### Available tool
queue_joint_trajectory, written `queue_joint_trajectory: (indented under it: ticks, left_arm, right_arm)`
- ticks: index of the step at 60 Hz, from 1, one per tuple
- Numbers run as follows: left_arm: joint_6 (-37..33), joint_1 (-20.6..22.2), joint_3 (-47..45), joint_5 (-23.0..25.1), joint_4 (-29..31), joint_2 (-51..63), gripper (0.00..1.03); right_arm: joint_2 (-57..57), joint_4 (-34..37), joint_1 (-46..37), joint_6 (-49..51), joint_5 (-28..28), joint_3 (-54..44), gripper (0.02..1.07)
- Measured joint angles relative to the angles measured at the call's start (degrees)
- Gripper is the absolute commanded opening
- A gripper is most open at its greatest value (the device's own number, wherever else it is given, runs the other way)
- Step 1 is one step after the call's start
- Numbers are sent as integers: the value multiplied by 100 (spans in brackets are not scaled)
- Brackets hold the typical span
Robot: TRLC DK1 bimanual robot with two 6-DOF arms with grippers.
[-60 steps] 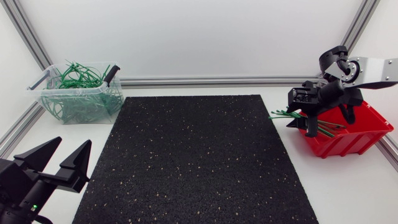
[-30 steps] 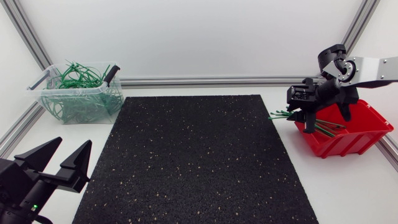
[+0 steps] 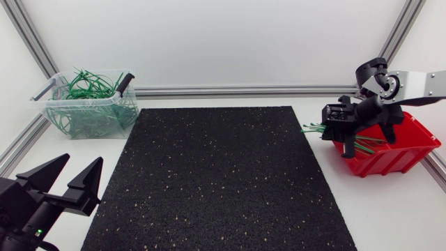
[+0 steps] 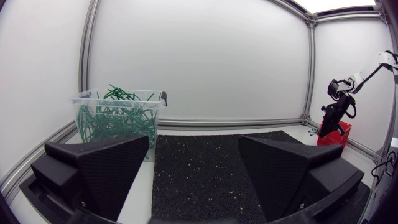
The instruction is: Take a green cable tie from the red box, thread the tail through the head to close it, then place it in the transparent bin on the left.
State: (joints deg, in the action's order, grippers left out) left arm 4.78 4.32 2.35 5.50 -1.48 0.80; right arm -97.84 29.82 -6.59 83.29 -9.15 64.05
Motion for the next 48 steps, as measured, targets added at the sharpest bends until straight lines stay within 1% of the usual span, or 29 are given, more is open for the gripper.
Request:
queue_joint_trajectory:
  ticks: [12, 23, 30, 31, 32, 34, 35, 36, 38, 40, 44, 48]
  left_arm:
    - [0, 0, 0, -2, 0, 0, 100]
    - [2, 0, 0, 0, 0, 0, 100]
    - [0, 13, 0, 0, 0, 0, 100]
    - [0, 20, 0, -2, 0, 0, 100]
    - [0, 26, 0, 0, 0, 0, 100]
    - [0, 31, 0, 0, 0, 0, 100]
    - [2, 33, 0, -2, 0, 0, 100]
    - [0, 33, 0, 0, 0, 0, 100]
    - [0, 33, 0, 0, 0, 0, 100]
    - [0, 33, 0, -2, 0, 0, 100]
    - [0, 33, 0, -2, 0, 0, 100]
    - [2, 33, 0, -2, 0, 0, 100]
  right_arm:
    - [629, 17, -98, 238, -4, -455, 11]
    - [1272, 177, -192, 470, -2, -905, 11]
    - [1458, 197, -216, 592, -2, -1156, 14]
    - [1462, 195, -216, 597, -4, -1180, 18]
    - [1469, 197, -216, 603, -2, -1200, 27]
    - [1491, 192, -216, 636, -2, -1248, 45]
    - [1508, 195, -216, 654, -2, -1281, 57]
    - [1526, 203, -216, 660, 0, -1300, 67]
    - [1561, 212, -216, 678, 0, -1338, 77]
    - [1611, 236, -216, 678, 0, -1357, 82]
    - [1727, 323, -216, 680, 0, -1359, 96]
    - [1843, 428, -238, 680, -2, -1353, 97]
